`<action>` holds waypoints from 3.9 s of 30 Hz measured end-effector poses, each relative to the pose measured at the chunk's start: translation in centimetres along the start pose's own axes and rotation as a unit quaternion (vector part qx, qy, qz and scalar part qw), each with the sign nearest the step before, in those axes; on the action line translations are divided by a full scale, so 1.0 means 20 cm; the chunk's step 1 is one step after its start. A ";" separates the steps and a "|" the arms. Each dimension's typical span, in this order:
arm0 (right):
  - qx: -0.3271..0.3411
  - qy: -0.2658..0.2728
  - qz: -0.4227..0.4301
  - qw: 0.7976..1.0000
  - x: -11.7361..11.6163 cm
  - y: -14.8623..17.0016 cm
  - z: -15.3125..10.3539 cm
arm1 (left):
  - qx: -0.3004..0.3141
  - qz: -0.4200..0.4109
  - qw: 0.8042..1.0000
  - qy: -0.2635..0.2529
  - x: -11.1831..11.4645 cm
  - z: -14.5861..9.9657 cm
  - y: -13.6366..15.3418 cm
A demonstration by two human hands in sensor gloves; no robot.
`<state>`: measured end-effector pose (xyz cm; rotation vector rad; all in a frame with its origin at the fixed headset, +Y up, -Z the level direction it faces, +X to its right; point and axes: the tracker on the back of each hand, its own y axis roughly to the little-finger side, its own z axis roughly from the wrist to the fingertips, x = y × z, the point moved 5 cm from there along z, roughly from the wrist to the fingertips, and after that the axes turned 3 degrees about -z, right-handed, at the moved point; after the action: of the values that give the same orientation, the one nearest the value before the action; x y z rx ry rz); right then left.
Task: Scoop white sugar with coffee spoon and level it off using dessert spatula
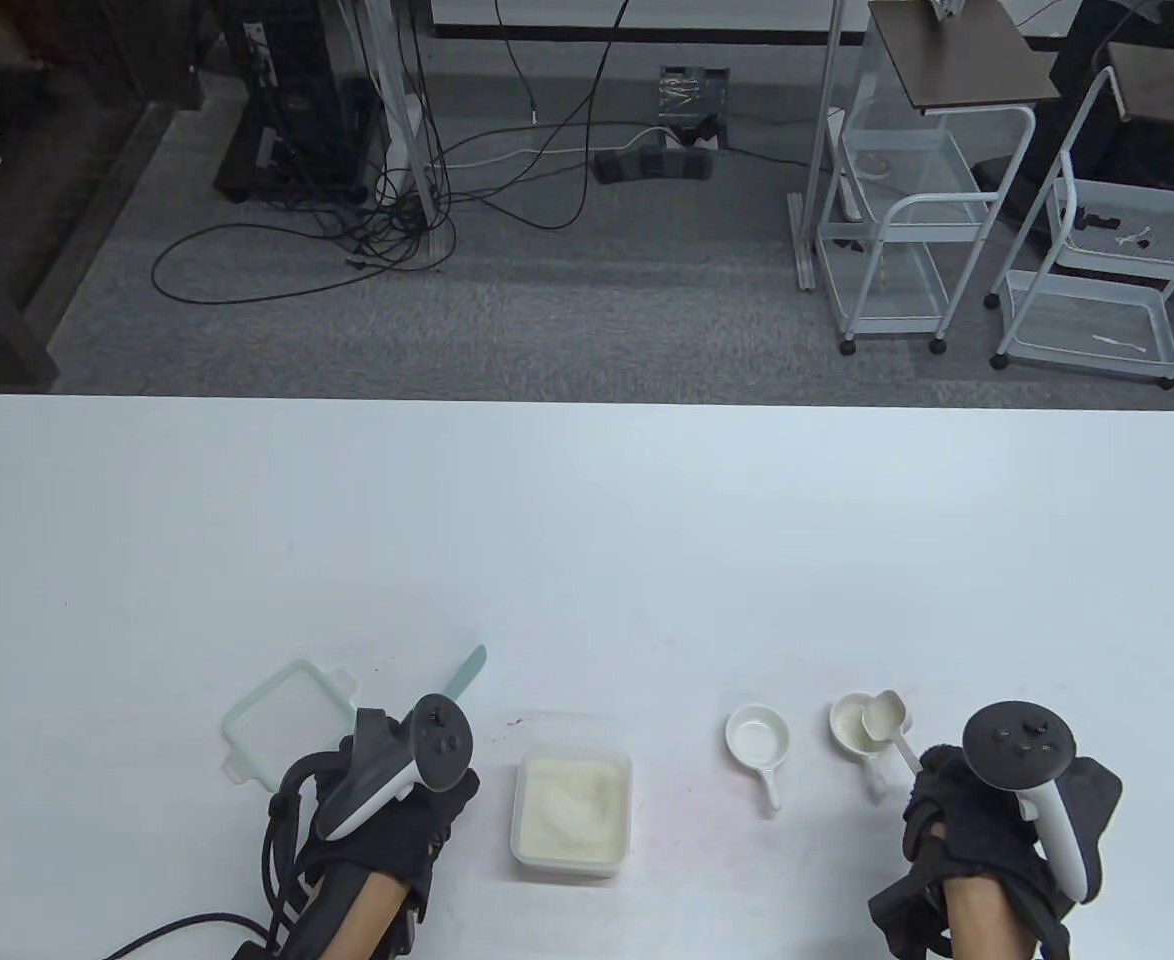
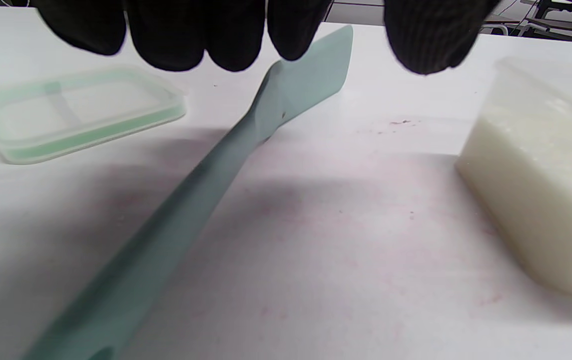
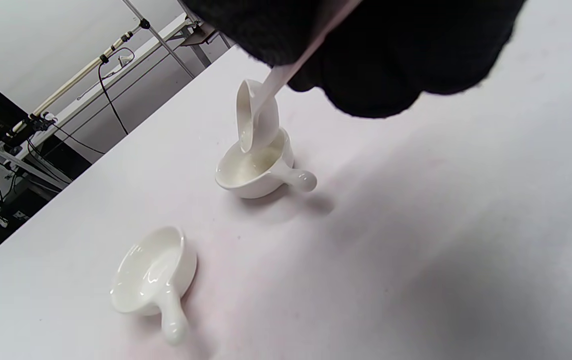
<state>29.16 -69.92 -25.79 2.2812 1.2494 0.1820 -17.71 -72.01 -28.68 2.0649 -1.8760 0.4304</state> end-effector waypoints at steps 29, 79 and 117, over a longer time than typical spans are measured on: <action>0.023 0.106 -0.273 0.956 -0.08 -0.30 -0.09 | 0.000 -0.001 1.000 0.018 0.01 0.00 -0.01; 0.398 -0.079 -0.087 0.910 -0.39 -0.75 -0.33 | 0.323 -0.013 0.944 -0.060 0.12 -0.02 -0.39; 0.406 -0.147 -0.138 0.891 -0.64 -0.82 -0.39 | 0.299 -0.016 0.954 -0.019 0.16 0.01 -0.40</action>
<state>6.92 -70.27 -25.81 2.5810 1.6558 -0.9221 -9.41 -74.28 -27.73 2.4742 -1.8897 1.0669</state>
